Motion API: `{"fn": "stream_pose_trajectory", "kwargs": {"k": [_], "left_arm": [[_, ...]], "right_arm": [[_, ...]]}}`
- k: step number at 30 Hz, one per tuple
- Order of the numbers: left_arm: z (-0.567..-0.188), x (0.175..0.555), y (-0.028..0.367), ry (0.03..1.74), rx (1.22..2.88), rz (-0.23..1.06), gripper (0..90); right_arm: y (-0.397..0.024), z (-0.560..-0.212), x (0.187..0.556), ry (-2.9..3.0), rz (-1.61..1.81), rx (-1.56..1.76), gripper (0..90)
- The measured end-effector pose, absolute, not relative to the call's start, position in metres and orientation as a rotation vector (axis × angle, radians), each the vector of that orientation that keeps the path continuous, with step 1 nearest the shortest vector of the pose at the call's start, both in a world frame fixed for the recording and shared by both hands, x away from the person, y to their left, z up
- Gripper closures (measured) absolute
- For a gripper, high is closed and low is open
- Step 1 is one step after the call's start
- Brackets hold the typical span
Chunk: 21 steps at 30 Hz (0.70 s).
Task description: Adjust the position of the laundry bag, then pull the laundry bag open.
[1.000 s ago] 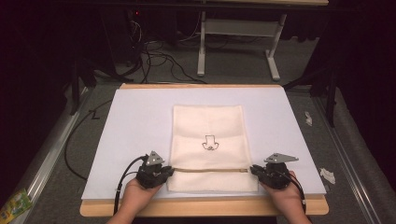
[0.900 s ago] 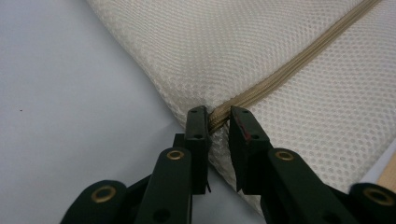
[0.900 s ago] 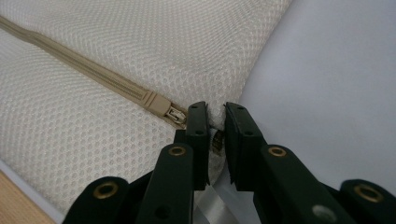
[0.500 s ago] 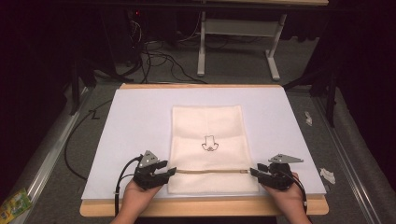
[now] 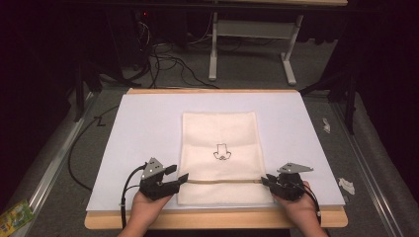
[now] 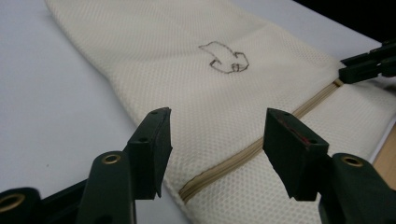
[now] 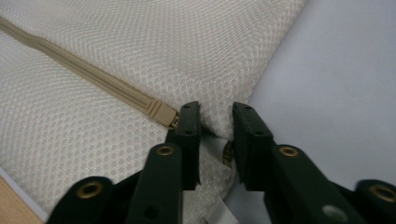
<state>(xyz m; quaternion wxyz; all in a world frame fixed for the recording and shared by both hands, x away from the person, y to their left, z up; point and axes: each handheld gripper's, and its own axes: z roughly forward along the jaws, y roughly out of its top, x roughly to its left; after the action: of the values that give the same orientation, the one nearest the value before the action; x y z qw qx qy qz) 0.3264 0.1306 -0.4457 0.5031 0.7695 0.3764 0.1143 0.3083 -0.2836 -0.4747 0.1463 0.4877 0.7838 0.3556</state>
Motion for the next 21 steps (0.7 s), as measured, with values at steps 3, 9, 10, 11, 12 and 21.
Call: {"fn": "stream_pose_trajectory", "kwargs": {"k": [3,9,10,11,12,21], "left_arm": [[-0.439,0.325,0.123,0.888,1.863,0.271,41.1],[-0.428,0.325,0.099,0.834,1.882,0.205,41.1],[-0.427,0.327,0.095,0.825,1.894,0.199,41.1],[-0.429,0.329,0.091,0.822,1.898,0.207,41.1],[-0.430,0.330,0.087,0.823,1.904,0.204,41.2],[-0.448,0.335,0.048,0.790,1.912,0.098,44.9]], "right_arm": [[-0.284,-0.473,0.308,2.263,1.030,1.383,83.6],[-0.284,-0.468,0.306,2.253,1.057,1.357,84.6],[-0.284,-0.468,0.306,2.253,1.057,1.357,84.6],[-0.285,-0.468,0.307,2.255,1.062,1.358,84.7],[-0.285,-0.468,0.308,2.251,1.070,1.365,84.8],[-0.285,-0.465,0.306,2.230,1.111,1.347,84.9]]}}
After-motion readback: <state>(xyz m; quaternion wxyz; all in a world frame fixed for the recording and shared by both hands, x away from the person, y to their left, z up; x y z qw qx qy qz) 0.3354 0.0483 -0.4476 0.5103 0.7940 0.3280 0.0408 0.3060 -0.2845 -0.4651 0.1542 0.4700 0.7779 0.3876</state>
